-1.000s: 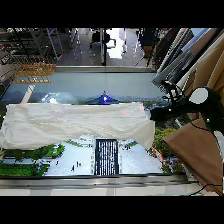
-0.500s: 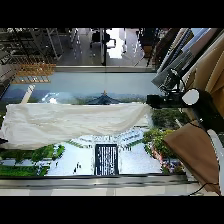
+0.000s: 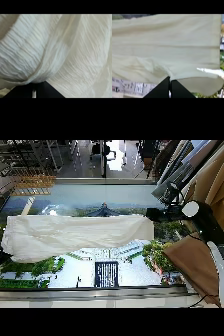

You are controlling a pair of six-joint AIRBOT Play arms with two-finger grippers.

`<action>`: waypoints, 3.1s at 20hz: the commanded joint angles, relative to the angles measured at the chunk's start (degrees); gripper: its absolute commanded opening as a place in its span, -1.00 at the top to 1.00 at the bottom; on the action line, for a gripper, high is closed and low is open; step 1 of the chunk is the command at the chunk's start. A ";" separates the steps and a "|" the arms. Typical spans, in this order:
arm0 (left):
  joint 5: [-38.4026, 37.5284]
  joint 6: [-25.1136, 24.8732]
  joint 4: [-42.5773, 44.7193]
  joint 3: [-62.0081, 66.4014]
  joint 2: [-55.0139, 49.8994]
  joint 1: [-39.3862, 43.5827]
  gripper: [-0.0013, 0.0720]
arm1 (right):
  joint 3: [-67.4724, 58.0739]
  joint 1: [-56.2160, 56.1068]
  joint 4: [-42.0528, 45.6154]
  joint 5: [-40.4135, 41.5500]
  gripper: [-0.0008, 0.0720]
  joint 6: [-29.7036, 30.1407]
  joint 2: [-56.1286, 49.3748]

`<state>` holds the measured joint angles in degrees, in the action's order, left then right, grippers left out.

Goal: Fold the clothes and pants, and hang the long-sleeved shirts on hangers.

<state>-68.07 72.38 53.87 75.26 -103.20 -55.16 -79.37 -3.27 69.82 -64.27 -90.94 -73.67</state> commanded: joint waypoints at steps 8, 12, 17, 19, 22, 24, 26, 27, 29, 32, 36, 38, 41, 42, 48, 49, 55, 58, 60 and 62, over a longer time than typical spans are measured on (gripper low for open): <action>-3.19 -2.99 4.11 10.93 3.61 -5.31 0.95 | 2.01 -0.04 3.23 -17.09 0.94 -7.06 19.30; -4.13 -2.51 18.05 10.88 2.45 -1.66 0.94 | 5.49 0.13 9.31 2.23 0.94 -8.85 10.60; -5.14 -2.51 22.60 10.88 1.90 0.17 0.94 | 4.48 3.10 0.26 18.71 -0.01 -8.63 -14.14; -5.29 -2.54 22.64 10.88 1.90 0.15 0.94 | 4.35 6.16 -7.39 13.46 -0.03 0.20 -17.73; -5.33 -2.54 22.64 10.88 1.90 -0.07 0.94 | 6.91 9.66 -8.57 0.17 -0.30 9.60 -17.11; -5.68 -2.54 22.62 10.88 1.90 -0.04 0.94 | 9.51 10.91 -8.52 -7.19 -0.29 13.88 -17.07; -6.16 -2.54 22.62 10.88 1.88 -0.04 0.94 | 11.96 11.26 -8.17 -6.23 -0.29 14.14 -17.22; -6.23 -2.51 22.62 10.88 1.88 -0.04 0.94 | 12.55 11.23 -8.09 -4.74 -0.29 14.14 -17.38; -6.38 -2.54 22.62 10.88 1.88 -0.04 0.94 | 12.83 11.23 -8.09 -3.10 -0.23 14.14 -17.46; -6.38 -2.54 22.62 10.88 1.88 -0.07 0.94 | 12.85 11.19 -8.00 -5.51 -0.10 14.73 -17.46; -6.34 -2.54 22.62 10.88 1.88 -0.04 0.94 | 12.90 11.06 -7.89 -8.07 0.03 16.15 -17.46; -6.34 -2.56 22.62 10.88 1.88 -0.07 0.94 | 12.90 11.06 -7.96 -7.69 0.18 16.09 -17.46; -6.34 -2.54 22.62 10.88 1.88 -0.04 0.94 | 12.90 11.06 -8.00 -7.69 0.19 16.09 -17.46; -6.36 -2.56 22.62 10.88 1.88 -0.07 0.94 | 12.90 11.06 -8.04 -7.69 0.20 16.09 -17.46; -6.34 -2.56 22.62 10.88 1.88 -0.04 0.94 | 12.90 11.06 -8.15 -9.77 0.83 16.13 -17.46; -6.34 -2.56 22.62 10.88 1.88 -0.07 0.94 | 12.90 11.06 -8.13 -9.90 0.85 16.13 -17.46; -6.82 -2.54 22.62 10.88 1.95 -0.26 0.94 | 12.83 11.06 -8.61 -12.52 0.94 19.19 -15.58; -6.84 -2.54 22.64 10.88 1.97 -0.90 0.94 | 12.83 11.08 -9.81 -16.17 0.94 21.73 -8.79; -6.75 -2.54 22.43 10.88 1.97 -1.11 0.94 | 12.83 11.08 -9.97 -16.35 0.94 21.73 -1.40; -6.71 -2.54 22.40 10.88 1.97 -1.22 0.94 | 12.83 11.08 -9.94 -16.46 0.95 21.64 6.23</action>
<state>-74.85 69.87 76.38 86.08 -101.27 -56.10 -66.48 7.79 60.34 -79.48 -69.93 -76.20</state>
